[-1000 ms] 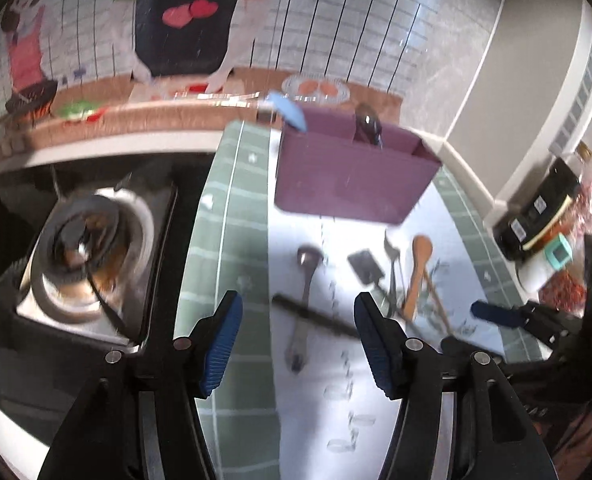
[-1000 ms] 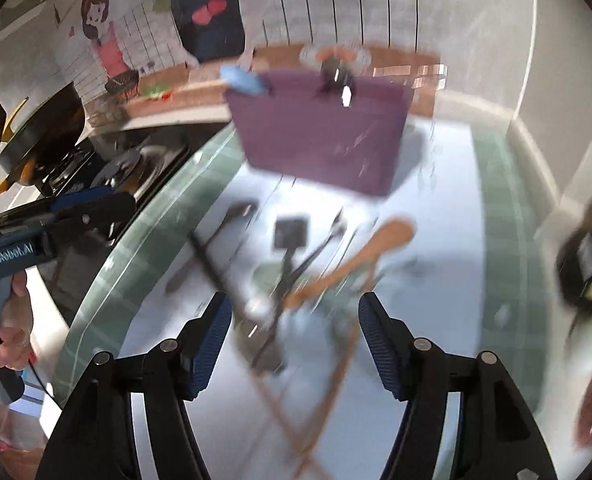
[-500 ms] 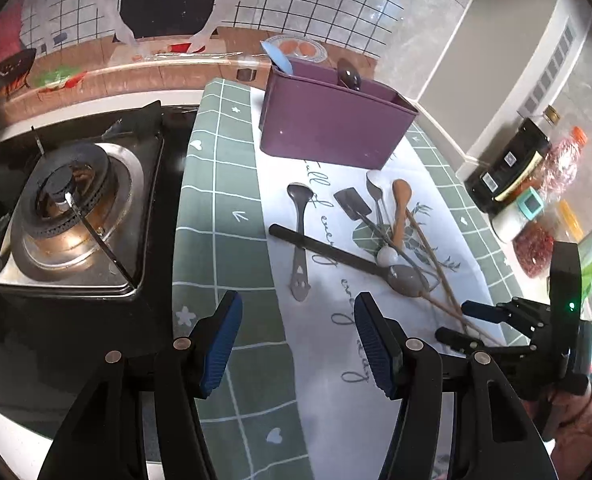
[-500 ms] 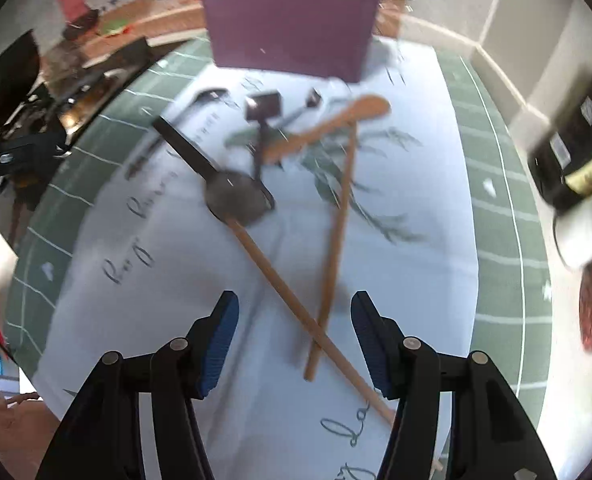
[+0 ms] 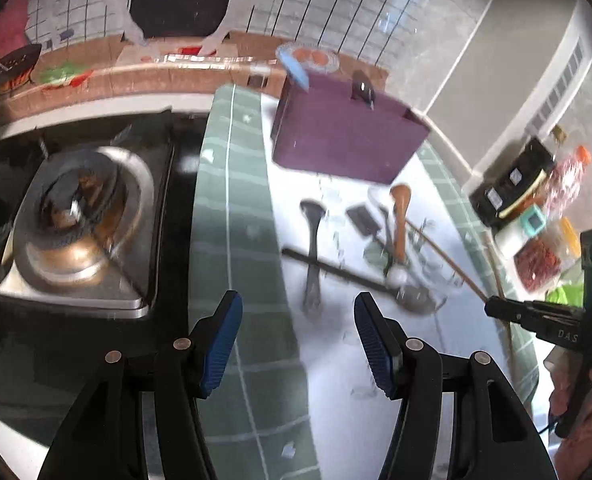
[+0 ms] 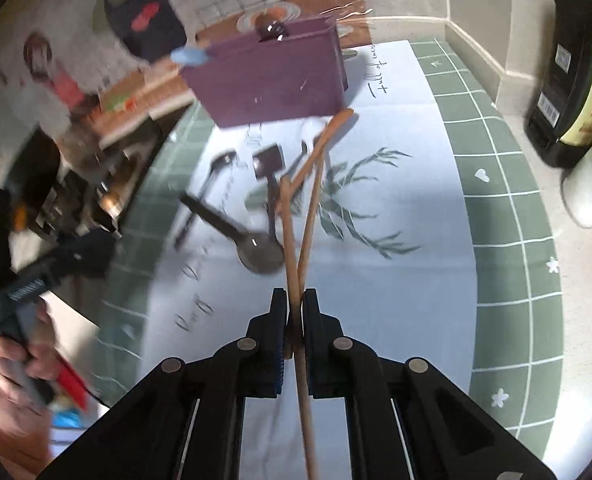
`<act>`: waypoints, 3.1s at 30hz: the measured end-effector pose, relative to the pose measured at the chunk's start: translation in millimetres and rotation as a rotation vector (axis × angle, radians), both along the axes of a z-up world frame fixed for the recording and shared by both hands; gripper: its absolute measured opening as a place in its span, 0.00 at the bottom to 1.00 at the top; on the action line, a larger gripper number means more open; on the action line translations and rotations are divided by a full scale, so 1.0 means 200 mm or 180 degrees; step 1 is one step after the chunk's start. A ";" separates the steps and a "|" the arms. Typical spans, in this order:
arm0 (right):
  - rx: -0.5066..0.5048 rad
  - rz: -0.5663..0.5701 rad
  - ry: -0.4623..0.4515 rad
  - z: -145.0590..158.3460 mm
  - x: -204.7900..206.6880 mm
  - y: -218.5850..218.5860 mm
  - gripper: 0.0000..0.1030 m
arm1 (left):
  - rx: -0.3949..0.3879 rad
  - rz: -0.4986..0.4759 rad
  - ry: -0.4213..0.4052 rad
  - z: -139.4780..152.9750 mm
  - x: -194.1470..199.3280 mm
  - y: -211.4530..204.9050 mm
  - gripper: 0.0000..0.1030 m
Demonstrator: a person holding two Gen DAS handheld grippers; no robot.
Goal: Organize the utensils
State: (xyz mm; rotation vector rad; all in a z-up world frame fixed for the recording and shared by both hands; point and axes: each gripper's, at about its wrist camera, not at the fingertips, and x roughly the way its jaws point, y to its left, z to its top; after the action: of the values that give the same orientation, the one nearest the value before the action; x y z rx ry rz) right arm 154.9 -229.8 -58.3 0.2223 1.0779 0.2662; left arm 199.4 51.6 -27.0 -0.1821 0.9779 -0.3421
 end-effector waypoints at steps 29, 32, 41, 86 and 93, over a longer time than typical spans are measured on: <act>-0.0163 0.0354 -0.0454 -0.01 0.19 -0.12 0.09 | 0.1032 -0.0263 0.0724 -0.30 0.71 -0.52 0.34; -0.0206 0.0335 -0.0392 -0.04 0.22 -0.14 0.09 | 0.1056 -0.0287 0.0715 -0.31 0.73 -0.53 0.31; -0.0735 0.0252 -0.0531 -0.04 0.37 -0.05 0.65 | 0.0843 -0.0152 0.0306 -0.19 0.59 -0.49 0.28; -0.0322 0.0269 -0.0588 0.17 0.37 0.16 0.11 | 0.0047 0.0254 -0.0617 0.25 -0.06 -0.09 0.28; -0.0275 0.0211 -0.0942 0.41 0.25 0.15 0.11 | 0.0003 0.0108 -0.0902 0.43 -0.08 -0.14 0.28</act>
State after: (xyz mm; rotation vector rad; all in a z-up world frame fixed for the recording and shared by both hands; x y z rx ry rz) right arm 204.8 -199.1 23.8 0.0664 0.8022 0.3011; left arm 182.6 23.3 59.0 -0.1445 0.6946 -0.3263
